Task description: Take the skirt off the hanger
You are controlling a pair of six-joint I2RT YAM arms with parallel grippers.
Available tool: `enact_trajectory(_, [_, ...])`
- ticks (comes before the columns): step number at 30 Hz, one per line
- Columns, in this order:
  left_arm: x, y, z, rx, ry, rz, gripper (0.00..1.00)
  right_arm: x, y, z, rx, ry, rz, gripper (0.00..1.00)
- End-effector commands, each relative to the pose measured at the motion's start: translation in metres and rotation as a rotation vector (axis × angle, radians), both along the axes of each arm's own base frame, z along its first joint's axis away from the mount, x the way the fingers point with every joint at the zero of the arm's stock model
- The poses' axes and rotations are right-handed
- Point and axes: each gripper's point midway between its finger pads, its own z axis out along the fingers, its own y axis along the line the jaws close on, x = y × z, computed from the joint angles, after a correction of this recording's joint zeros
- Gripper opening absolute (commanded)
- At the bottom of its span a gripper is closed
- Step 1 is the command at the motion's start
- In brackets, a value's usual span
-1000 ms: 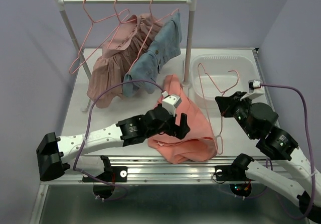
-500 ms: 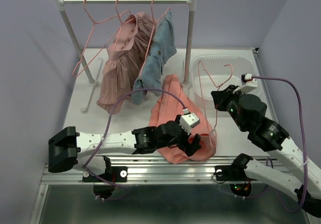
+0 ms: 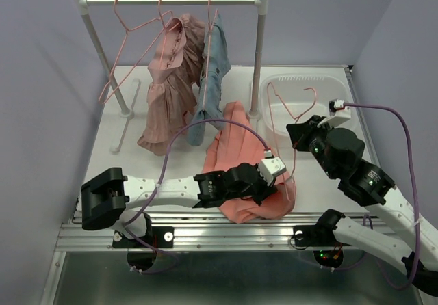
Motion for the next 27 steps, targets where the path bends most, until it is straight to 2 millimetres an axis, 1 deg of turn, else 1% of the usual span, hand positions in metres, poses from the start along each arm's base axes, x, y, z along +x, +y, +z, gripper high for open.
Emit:
enact_trajectory(1, [-0.007, -0.021, 0.031, -0.099, -0.028, -0.066, 0.0, 0.004, -0.001, 0.043, 0.105, -0.101, -0.025, 0.01])
enact_trajectory(4, [-0.012, -0.021, 0.033, -0.105, -0.015, -0.092, 0.0, 0.009, -0.005, 0.041, 0.084, -0.104, -0.063, 0.01])
enact_trajectory(6, [-0.023, -0.019, 0.038, -0.126, 0.006, -0.139, 0.0, 0.013, -0.006, 0.04, 0.066, -0.106, -0.08, 0.01])
enact_trajectory(7, [-0.027, -0.016, 0.049, -0.155, 0.006, -0.151, 0.0, 0.016, -0.008, 0.039, 0.049, -0.109, -0.093, 0.01])
enact_trajectory(8, [-0.03, -0.013, 0.054, -0.169, 0.009, -0.161, 0.0, 0.019, -0.012, 0.038, 0.033, -0.111, -0.124, 0.01])
enact_trajectory(10, [-0.037, -0.007, 0.056, -0.188, 0.021, -0.17, 0.0, 0.026, -0.014, 0.036, 0.012, -0.119, -0.159, 0.01])
enact_trajectory(11, [-0.04, -0.002, 0.065, -0.21, 0.019, -0.177, 0.0, 0.029, -0.019, 0.035, -0.005, -0.125, -0.193, 0.01])
enact_trajectory(14, [-0.049, 0.007, 0.064, -0.215, 0.015, -0.199, 0.0, 0.04, -0.022, 0.035, -0.01, -0.153, -0.25, 0.01])
enact_trajectory(16, [-0.048, 0.01, 0.064, -0.215, 0.007, -0.19, 0.0, 0.044, -0.025, 0.035, -0.031, -0.172, -0.276, 0.01])
enact_trajectory(17, [-0.047, 0.012, 0.063, -0.211, 0.008, -0.185, 0.0, 0.046, -0.026, 0.04, -0.025, -0.19, -0.292, 0.01])
enact_trajectory(18, [-0.049, 0.013, 0.061, -0.206, 0.012, -0.194, 0.0, 0.047, -0.028, 0.04, -0.04, -0.194, -0.307, 0.01])
enact_trajectory(22, [-0.053, 0.019, 0.061, -0.21, 0.02, -0.198, 0.0, 0.058, -0.041, 0.04, -0.092, -0.215, -0.423, 0.01])
enact_trajectory(23, [-0.051, 0.02, 0.062, -0.21, 0.02, -0.191, 0.0, 0.059, -0.042, 0.037, -0.11, -0.209, -0.434, 0.01])
enact_trajectory(25, [-0.048, 0.023, 0.06, -0.202, 0.023, -0.163, 0.0, 0.062, -0.041, 0.039, -0.109, -0.219, -0.445, 0.01])
enact_trajectory(27, [-0.035, 0.027, 0.053, -0.169, 0.026, -0.079, 0.0, 0.065, -0.035, 0.041, -0.119, -0.224, -0.418, 0.01])
